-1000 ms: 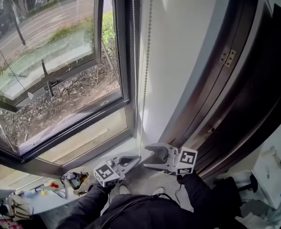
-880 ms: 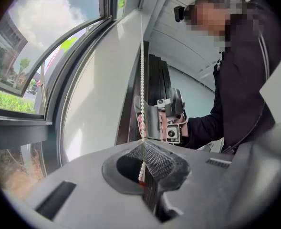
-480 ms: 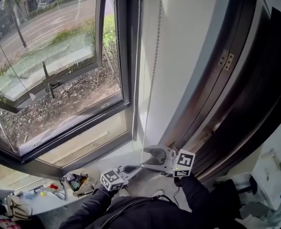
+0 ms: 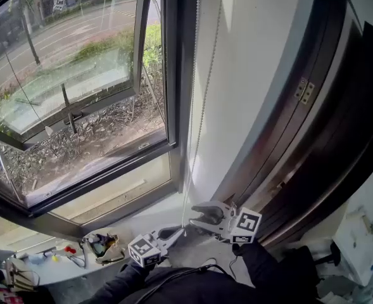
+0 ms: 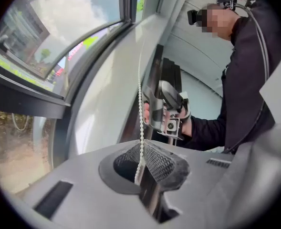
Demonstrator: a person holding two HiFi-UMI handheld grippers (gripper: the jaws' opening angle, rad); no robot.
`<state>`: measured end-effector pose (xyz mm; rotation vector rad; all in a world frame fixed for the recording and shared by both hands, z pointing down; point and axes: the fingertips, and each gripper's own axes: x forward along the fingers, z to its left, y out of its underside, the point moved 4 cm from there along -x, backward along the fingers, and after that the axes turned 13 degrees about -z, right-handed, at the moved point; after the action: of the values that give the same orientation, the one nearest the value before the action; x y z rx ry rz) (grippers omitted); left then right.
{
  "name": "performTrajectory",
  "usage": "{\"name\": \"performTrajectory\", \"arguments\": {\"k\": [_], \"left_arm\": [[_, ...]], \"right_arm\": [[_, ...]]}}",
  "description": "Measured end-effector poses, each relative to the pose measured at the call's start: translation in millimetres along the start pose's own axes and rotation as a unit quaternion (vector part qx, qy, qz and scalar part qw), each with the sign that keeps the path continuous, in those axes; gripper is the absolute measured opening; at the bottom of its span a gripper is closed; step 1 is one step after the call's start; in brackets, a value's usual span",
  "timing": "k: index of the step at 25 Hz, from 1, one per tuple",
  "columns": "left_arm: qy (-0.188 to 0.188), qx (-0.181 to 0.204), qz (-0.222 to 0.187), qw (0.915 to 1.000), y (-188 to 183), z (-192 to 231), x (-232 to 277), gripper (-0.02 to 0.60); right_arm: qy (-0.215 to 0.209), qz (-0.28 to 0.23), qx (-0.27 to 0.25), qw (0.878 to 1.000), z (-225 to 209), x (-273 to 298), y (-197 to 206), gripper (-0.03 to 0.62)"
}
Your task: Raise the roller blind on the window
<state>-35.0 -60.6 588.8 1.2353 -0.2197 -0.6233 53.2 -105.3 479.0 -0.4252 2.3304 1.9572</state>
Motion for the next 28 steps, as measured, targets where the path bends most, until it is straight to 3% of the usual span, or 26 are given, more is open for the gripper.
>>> {"name": "performTrajectory", "arguments": {"k": [3,4,8,11,14,17,19,21,24,26,28], "left_arm": [[-0.060,0.026,-0.037,0.9972,-40,8,-16,0.011],[-0.072,0.039,-0.048,0.9955,-55,9,-22,0.011],[-0.142,0.076,-0.082,0.9834,-111,16,-45,0.011],[-0.213,0.108,-0.080,0.9678,-141,26,-61,0.011],[-0.270,0.115,-0.067,0.9536,-149,32,-81,0.011],[-0.260,0.114,-0.095,0.9542,-153,23,-90,0.025],[-0.248,0.116,-0.107,0.9559,-156,17,-91,0.139],[-0.248,0.117,-0.111,0.9554,-158,15,-92,0.143],[-0.246,0.121,-0.121,0.9540,-167,11,-93,0.130],[-0.243,0.121,-0.136,0.9528,-173,7,-94,0.015],[-0.240,0.116,-0.133,0.9546,-173,4,-95,0.006]], "right_arm": [[0.042,-0.024,-0.027,0.998,-6,1,-12,0.026],[0.056,-0.029,-0.031,0.998,-7,3,-15,0.006],[0.089,-0.015,-0.045,0.995,-4,24,-17,0.006],[0.078,-0.010,-0.040,0.996,5,45,-20,0.006],[0.063,-0.014,-0.041,0.997,13,64,-25,0.006],[0.041,-0.016,-0.040,0.998,19,78,-26,0.006],[0.029,-0.015,-0.038,0.999,23,85,-25,0.008],[0.023,-0.017,-0.038,0.999,23,91,-24,0.007],[0.019,-0.019,-0.041,0.999,24,97,-23,0.006],[0.020,-0.017,-0.044,0.999,25,100,-22,0.006],[0.022,-0.015,-0.049,0.998,25,102,-21,0.006]]}}
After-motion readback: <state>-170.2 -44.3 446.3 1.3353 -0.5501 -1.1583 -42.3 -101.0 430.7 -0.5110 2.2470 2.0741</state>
